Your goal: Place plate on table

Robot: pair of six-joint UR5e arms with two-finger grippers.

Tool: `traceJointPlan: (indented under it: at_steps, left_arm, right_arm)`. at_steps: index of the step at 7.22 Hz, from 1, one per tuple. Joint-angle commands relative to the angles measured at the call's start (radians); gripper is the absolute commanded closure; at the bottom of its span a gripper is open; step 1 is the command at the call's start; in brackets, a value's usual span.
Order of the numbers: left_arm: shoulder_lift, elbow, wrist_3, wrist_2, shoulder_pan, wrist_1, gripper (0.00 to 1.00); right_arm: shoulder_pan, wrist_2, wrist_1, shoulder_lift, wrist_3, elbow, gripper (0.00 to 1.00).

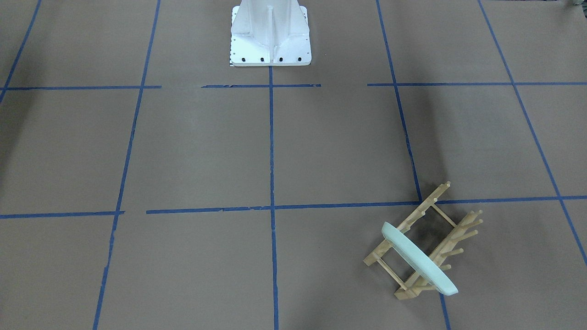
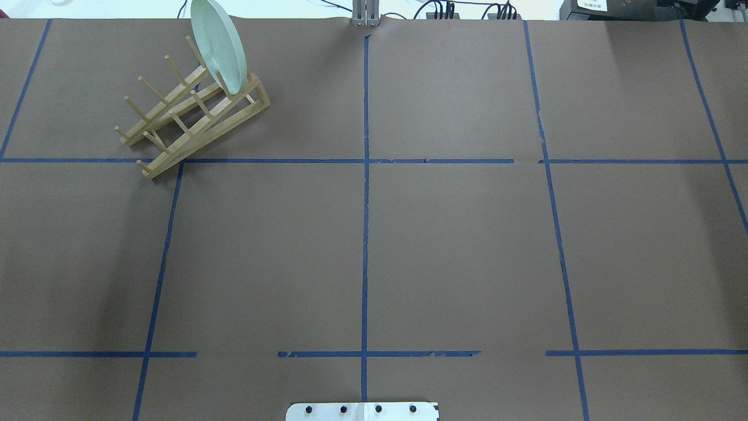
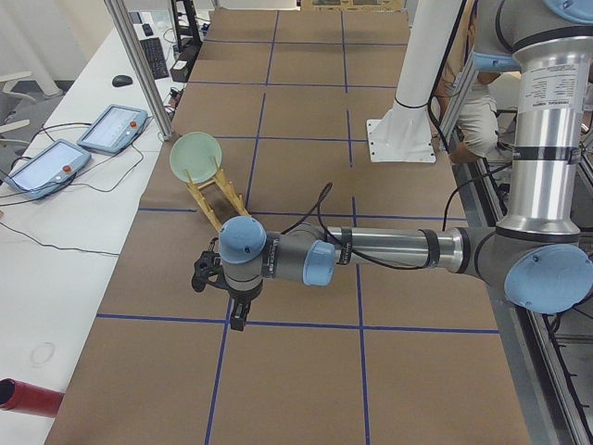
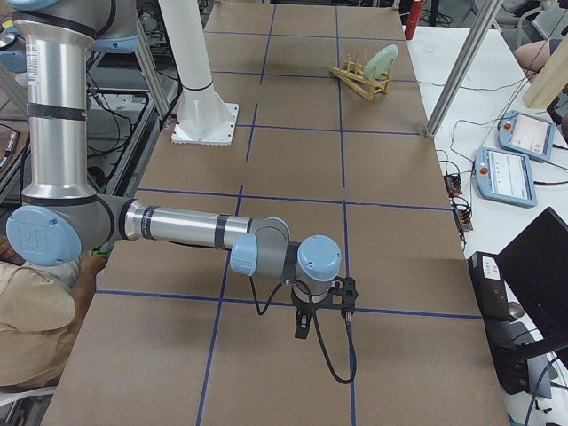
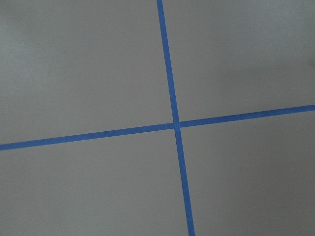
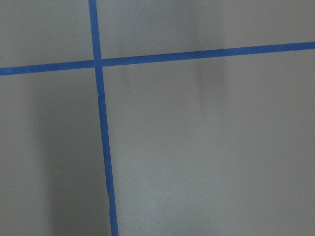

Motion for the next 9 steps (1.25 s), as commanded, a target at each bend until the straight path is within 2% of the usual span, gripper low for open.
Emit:
traceJointPlan:
  at_steps: [1, 2, 3, 5, 6, 7, 8, 9]
  left_arm:
    - [0.009, 0.002, 0.006, 0.000, -0.001, 0.003, 0.00]
    - [-0.010, -0.003, 0.005, -0.015, 0.005, 0.092, 0.00]
    - [-0.004, -0.027, 0.003, -0.012, 0.004, 0.096, 0.00]
    - [0.009, -0.018, -0.023, 0.049, 0.006, 0.063, 0.00]
    - [0.012, 0.026, -0.024, 0.019, 0.007, 0.003, 0.00]
    - [0.007, -0.004, -0.240, -0.086, 0.010, -0.047, 0.00]
    - [-0.028, -0.013, -0.553, -0.153, 0.054, -0.191, 0.00]
    - [-0.069, -0.006, -0.818, -0.155, 0.120, -0.356, 0.00]
  right_arm:
    - [0.000, 0.000, 0.000, 0.000, 0.000, 0.000, 0.00]
    - [0.000, 0.000, 0.000, 0.000, -0.001, 0.000, 0.00]
    - [0.000, 0.000, 0.000, 0.000, 0.000, 0.000, 0.00]
    - [0.000, 0.000, 0.000, 0.000, 0.000, 0.000, 0.00]
    - [0.000, 0.000, 0.000, 0.000, -0.001, 0.000, 0.00]
    - [0.000, 0.000, 0.000, 0.000, 0.000, 0.000, 0.00]
    - [0.000, 0.000, 0.000, 0.000, 0.000, 0.000, 0.00]
    - [0.000, 0.000, 0.000, 0.000, 0.000, 0.000, 0.00]
